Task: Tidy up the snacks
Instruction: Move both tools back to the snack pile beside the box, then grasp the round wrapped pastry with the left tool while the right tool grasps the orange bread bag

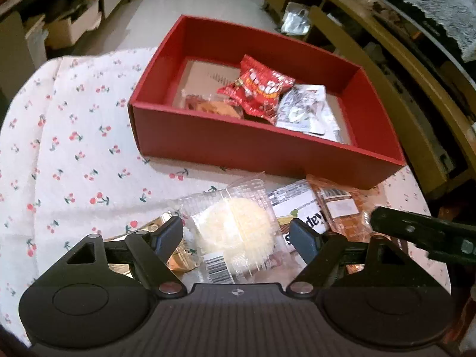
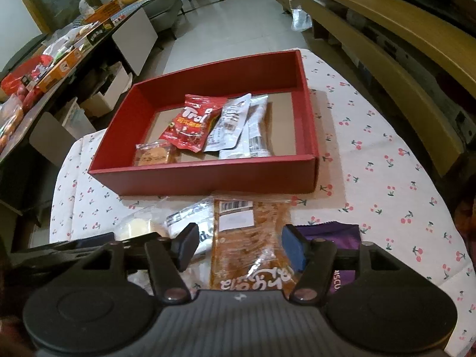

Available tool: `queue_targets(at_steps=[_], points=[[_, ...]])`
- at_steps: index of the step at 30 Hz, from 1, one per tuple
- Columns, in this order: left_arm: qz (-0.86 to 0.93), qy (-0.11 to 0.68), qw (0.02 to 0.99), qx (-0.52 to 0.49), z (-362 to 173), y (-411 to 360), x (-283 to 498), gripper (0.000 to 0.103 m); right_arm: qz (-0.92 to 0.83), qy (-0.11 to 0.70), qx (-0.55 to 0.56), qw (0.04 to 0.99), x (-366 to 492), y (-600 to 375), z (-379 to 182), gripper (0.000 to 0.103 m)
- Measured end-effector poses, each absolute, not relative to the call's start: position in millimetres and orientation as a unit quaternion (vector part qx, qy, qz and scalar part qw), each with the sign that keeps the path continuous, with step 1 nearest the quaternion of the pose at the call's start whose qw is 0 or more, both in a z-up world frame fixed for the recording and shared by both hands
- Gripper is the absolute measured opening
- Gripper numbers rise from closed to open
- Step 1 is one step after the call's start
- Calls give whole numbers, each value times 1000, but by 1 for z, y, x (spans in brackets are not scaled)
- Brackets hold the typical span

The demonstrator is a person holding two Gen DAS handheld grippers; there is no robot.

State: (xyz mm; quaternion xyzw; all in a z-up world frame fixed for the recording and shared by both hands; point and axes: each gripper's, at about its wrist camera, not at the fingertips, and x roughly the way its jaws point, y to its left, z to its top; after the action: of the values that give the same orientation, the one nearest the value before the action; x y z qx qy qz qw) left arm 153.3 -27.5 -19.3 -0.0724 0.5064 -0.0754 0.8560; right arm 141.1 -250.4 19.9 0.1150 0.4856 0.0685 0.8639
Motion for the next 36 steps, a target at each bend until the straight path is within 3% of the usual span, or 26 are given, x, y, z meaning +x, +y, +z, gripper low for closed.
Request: queue_targets(at_steps=[7,16,29,30,32,33,36], points=[[-56,515,852,-79,-32,-31,167,85,71,492,117,860,144,-257,16,79],[-60,515,852,-70,-29,-24,157,66,65,504,113,854,154,-258,10,84],[-88,527,842,-72,-27,-13,143,70,78,549,19,832,177,-218,-26,96],[-88,527,842,-71,-28,-13,143,70,75,550,14,832,177,-217,-28,96],[-91,530,840,-72,-30,-13,144,71,77,548,19,833,177,-219,-26,85],[-92,530,840,-71,-30,-13,145,70,81,548,24,832,176,-220,-24,75],[-95,528,841,-68,-29,-13,144,68,78,543,14,836,171,-219,-19,70]])
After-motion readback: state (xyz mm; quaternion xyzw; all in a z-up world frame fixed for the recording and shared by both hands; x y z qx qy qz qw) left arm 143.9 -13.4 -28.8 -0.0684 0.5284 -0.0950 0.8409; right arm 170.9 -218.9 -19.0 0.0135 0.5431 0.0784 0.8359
